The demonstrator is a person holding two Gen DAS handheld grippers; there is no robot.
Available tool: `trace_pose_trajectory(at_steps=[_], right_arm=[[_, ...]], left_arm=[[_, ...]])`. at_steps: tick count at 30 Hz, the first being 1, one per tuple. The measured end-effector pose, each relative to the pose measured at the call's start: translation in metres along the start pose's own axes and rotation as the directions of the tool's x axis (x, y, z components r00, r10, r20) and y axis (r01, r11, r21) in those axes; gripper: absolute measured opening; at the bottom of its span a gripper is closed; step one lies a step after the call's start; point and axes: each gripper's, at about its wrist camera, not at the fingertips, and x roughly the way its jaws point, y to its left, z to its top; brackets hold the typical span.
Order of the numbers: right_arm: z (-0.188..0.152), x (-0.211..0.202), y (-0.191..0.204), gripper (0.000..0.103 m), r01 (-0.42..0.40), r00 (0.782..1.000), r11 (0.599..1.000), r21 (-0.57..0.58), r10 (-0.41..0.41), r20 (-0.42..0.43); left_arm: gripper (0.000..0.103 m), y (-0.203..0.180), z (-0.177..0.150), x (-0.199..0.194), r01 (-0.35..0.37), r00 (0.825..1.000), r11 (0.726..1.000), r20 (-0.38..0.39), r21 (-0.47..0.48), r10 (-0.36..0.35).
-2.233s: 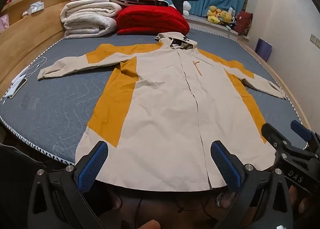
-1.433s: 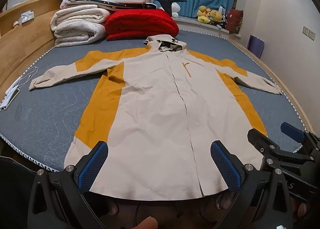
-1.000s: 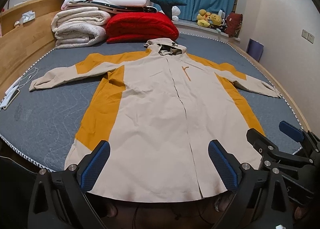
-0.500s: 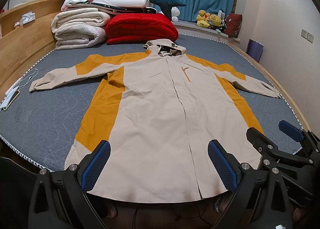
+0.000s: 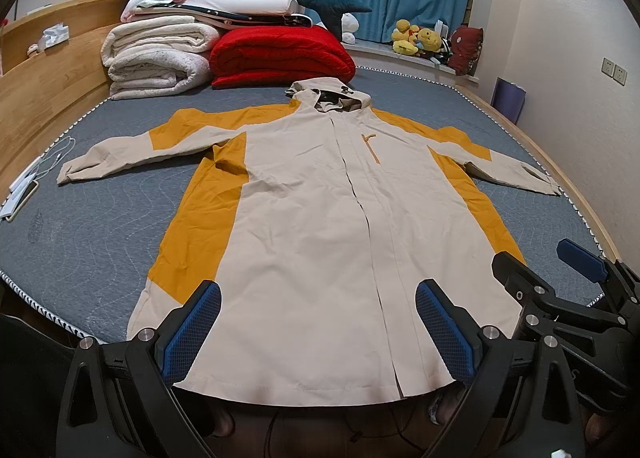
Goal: Fold large clothes
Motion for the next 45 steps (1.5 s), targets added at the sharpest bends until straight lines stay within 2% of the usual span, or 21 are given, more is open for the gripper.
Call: trace_pose_trajectory(at_steps=[21, 29, 33, 37, 43, 45], right_arm=[[-0.001, 0.002, -0.003, 0.087, 0.0, 1.0, 1.0, -0.001, 0.0, -0.006], [0.001, 0.009, -0.002, 0.087, 0.016, 1.0, 1.0, 0.01, -0.016, -0.027], [0.004, 0.014, -0.004, 0.087, 0.024, 0.999, 1.0, 0.016, -0.023, -0.044], [0.017, 0.018, -0.009, 0.087, 0.027, 0.998, 1.0, -0.011, -0.028, -0.048], [0.062, 0.029, -0.023, 0.087, 0.041, 0.999, 0.998, -0.046, -0.041, -0.014], [0.088, 0.034, -0.026, 0.087, 0.026, 0.999, 0.999, -0.046, -0.025, 0.021]], left_arm=[[0.097, -0.004, 0.002, 0.003, -0.003, 1.0, 1.0, -0.013, -0.007, 0.003], [0.097, -0.003, 0.014, 0.002, -0.047, 0.999, 0.999, 0.024, -0.024, 0.048], [0.097, 0.004, 0.026, -0.003, -0.039, 0.995, 0.998, 0.088, -0.041, 0.042], [0.093, 0.015, 0.046, -0.005, 0.007, 0.996, 0.999, 0.092, -0.046, -0.003], [0.085, 0.034, 0.102, -0.001, 0.031, 0.989, 1.0, 0.147, 0.005, -0.031], [0.085, 0.044, 0.127, 0.007, -0.005, 0.985, 1.0, 0.175, 0.022, 0.001]])
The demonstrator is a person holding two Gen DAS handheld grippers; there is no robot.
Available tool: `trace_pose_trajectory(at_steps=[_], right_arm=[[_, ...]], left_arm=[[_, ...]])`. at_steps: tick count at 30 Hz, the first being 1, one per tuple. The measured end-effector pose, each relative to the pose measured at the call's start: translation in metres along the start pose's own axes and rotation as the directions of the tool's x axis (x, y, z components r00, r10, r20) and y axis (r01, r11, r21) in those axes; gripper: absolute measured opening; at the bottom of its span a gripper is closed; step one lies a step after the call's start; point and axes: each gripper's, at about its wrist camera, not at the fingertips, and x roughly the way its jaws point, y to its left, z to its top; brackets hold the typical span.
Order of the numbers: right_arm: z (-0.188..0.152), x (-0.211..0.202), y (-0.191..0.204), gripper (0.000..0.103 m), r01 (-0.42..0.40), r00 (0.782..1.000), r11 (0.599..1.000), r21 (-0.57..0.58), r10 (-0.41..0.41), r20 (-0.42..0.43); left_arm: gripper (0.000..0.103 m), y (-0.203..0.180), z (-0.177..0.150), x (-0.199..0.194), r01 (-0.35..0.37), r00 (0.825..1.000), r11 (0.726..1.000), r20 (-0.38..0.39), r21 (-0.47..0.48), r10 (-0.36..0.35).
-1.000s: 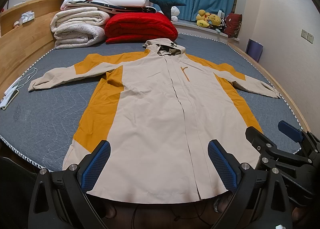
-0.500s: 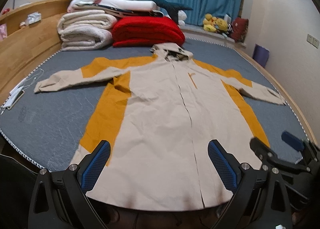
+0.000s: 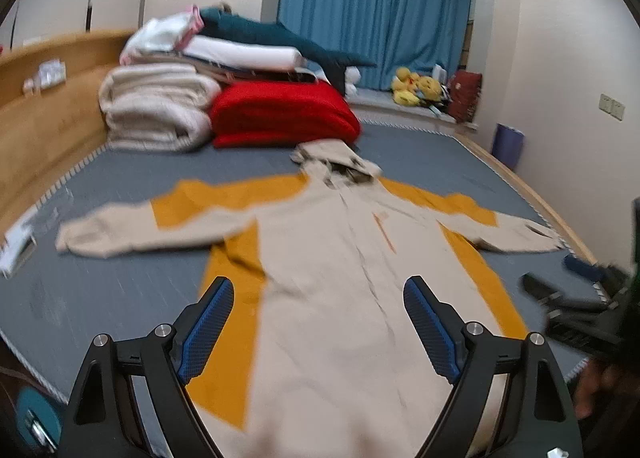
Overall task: Fold large clothes
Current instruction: 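Move the left gripper to the cuff of the sleeve nearest it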
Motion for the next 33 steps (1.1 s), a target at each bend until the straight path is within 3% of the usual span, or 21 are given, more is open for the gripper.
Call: trace_pose_trajectory(at_steps=[4, 6, 11, 16, 21, 25, 29, 31, 33], right_arm=[[0.057, 0.016, 0.001, 0.087, -0.033, 0.996, 0.999, -0.028, 0.035, 0.086], [0.083, 0.022, 0.004, 0.087, -0.012, 0.99, 0.999, -0.043, 0.018, 0.143], [0.14, 0.055, 0.018, 0.087, -0.019, 0.972, 0.997, -0.081, 0.037, 0.233], [0.154, 0.101, 0.019, 0.087, -0.09, 0.973, 0.992, -0.089, 0.107, 0.203], [0.15, 0.14, 0.018, 0.087, -0.12, 0.986, 0.987, -0.111, 0.131, 0.104], [0.148, 0.163, 0.019, 0.081, -0.101, 0.989, 0.987, -0.122, 0.113, 0.096], [0.147, 0.181, 0.02, 0.065, -0.116, 0.99, 0.989, -0.095, 0.122, 0.068], [0.148, 0.19, 0.02, 0.057, -0.126, 0.99, 0.989, -0.081, 0.131, 0.053], [0.149, 0.198, 0.021, 0.052, -0.136, 0.989, 0.988, -0.075, 0.139, 0.04]], left_arm=[[0.075, 0.034, 0.041, 0.034, -0.021, 1.0, 1.0, 0.018, -0.005, 0.022], [0.064, 0.055, 0.06, 0.058, -0.045, 0.999, 0.999, 0.019, -0.007, 0.045], [0.049, 0.11, 0.075, 0.118, -0.129, 0.991, 0.991, -0.027, -0.028, 0.128], [0.038, 0.173, 0.054, 0.178, -0.221, 0.968, 0.974, -0.137, -0.058, 0.212], [0.037, 0.23, 0.039, 0.215, -0.292, 0.941, 0.945, -0.22, -0.146, 0.257], [0.037, 0.284, 0.03, 0.235, -0.333, 0.926, 0.907, -0.271, -0.257, 0.263], [0.037, 0.338, 0.022, 0.245, -0.367, 0.919, 0.855, -0.283, -0.366, 0.274], [0.037, 0.371, 0.009, 0.253, -0.393, 0.909, 0.818, -0.314, -0.421, 0.275], [0.037, 0.407, -0.008, 0.258, -0.426, 0.895, 0.757, -0.355, -0.495, 0.272]])
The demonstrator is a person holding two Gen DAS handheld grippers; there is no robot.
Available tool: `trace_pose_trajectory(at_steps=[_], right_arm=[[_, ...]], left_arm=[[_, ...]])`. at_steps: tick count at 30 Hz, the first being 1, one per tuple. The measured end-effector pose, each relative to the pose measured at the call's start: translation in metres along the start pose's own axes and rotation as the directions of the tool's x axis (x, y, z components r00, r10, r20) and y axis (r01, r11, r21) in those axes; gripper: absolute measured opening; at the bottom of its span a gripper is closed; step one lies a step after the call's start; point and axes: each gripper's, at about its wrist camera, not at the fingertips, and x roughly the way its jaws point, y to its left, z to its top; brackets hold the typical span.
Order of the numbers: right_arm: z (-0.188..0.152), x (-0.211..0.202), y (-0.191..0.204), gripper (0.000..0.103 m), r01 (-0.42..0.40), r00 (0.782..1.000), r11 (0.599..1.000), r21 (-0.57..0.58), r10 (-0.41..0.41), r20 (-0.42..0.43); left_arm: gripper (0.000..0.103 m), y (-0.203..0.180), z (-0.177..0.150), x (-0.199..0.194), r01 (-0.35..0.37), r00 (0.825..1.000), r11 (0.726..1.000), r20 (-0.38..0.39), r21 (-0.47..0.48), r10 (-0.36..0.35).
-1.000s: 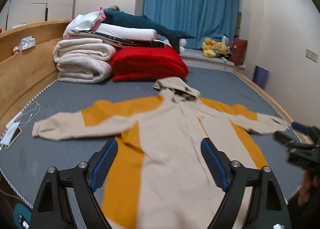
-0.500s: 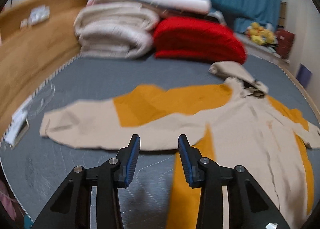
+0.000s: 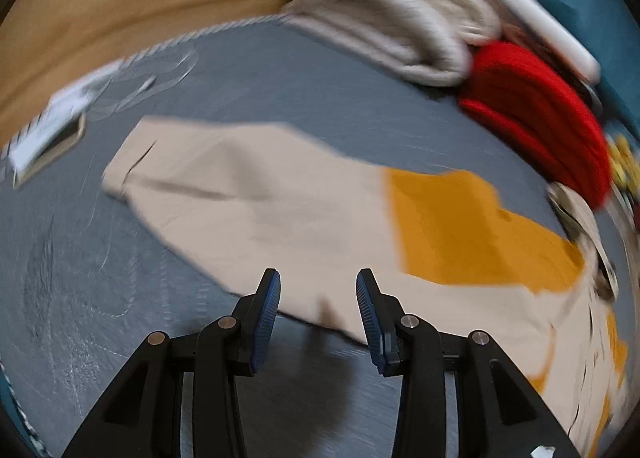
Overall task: Fold large clothes
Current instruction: 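Move the left gripper to the cuff of the sleeve nearest it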
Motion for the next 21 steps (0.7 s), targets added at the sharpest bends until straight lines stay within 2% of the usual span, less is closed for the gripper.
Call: trace_pose_trajectory(at_steps=[5, 8, 11, 16, 17, 19, 20, 21], right_arm=[[-0.002, 0.02, 0.006, 0.051, -0.009, 1.0, 1.0, -0.013, 0.009, -0.014], [-0.006, 0.033, 0.011, 0.051, -0.036, 0.998, 0.999, -0.008, 0.036, -0.048], [-0.012, 0.044, 0.01, 0.051, -0.058, 0.995, 0.998, 0.009, 0.058, -0.083], [-0.019, 0.057, 0.005, 0.051, -0.059, 0.992, 0.998, 0.027, 0.061, -0.109], [-0.019, 0.058, 0.004, 0.051, -0.059, 0.992, 0.998, 0.032, 0.062, -0.109], [-0.019, 0.061, 0.003, 0.051, -0.055, 0.992, 0.998, 0.037, 0.059, -0.115], [-0.019, 0.062, 0.003, 0.051, -0.057, 0.991, 0.998, 0.04, 0.061, -0.12], [-0.019, 0.063, 0.003, 0.051, -0.059, 0.99, 0.997, 0.044, 0.064, -0.124]], left_arm=[[0.039, 0.066, 0.012, 0.024, -0.04, 0.999, 0.982, -0.033, -0.183, 0.035], [0.04, 0.102, 0.02, 0.036, -0.028, 0.999, 0.955, -0.042, -0.296, 0.017], [0.04, 0.126, 0.027, 0.047, 0.014, 0.999, 0.919, -0.03, -0.394, -0.029], [0.039, 0.131, 0.04, 0.05, 0.021, 1.0, 0.914, 0.019, -0.406, -0.014], [0.036, 0.131, 0.042, 0.051, 0.015, 1.0, 0.914, 0.023, -0.406, -0.007], [0.014, 0.132, 0.045, 0.051, 0.0, 1.0, 0.914, 0.028, -0.405, 0.013], [0.006, 0.131, 0.046, 0.049, -0.011, 0.999, 0.915, 0.033, -0.404, 0.027], [0.005, 0.127, 0.046, 0.043, -0.019, 0.998, 0.915, 0.049, -0.404, 0.043]])
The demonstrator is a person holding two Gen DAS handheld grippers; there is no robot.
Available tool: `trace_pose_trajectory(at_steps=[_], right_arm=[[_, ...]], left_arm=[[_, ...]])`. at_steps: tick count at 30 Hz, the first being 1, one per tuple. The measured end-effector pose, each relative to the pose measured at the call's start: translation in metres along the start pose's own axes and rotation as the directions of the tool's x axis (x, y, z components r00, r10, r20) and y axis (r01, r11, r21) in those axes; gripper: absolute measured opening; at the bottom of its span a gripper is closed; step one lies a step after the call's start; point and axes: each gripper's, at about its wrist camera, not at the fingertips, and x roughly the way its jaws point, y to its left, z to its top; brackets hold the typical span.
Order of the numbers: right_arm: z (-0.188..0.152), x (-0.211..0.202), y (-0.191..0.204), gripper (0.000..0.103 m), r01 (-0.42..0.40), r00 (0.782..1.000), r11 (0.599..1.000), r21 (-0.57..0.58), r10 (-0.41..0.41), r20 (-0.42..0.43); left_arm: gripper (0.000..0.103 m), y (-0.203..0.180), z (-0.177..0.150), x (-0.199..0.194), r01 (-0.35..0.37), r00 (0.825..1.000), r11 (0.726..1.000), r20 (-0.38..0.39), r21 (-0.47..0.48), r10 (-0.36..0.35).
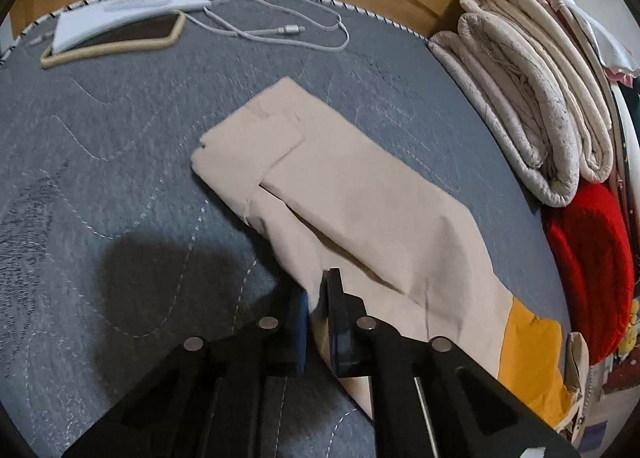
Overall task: Fold large clothes
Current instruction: 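Move the left gripper to the cuff of the sleeve nearest it, then grasp the sleeve cuff with the left gripper, fold it across the jacket body, release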
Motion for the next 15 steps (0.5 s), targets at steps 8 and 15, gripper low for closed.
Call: trace_pose_trajectory(at_steps=[8, 15], right_arm=[[0.007, -0.01, -0.012, 0.051, 0.009, 1.0, 0.999, 0.045, -0.009, -0.006], [0.019, -0.03, -0.029, 0.064, -0.02, 0.999, 0.998, 0.062, 0.018, 0.036]], left_arm=[[0.001, -0.086, -0.008, -0.095, 0.033, 0.987, 0.983, 0.152, 0.179, -0.061], [0.001, -0.198, -0.082, -0.202, 0.167, 0.96, 0.904, 0.143, 0.394, -0.24]])
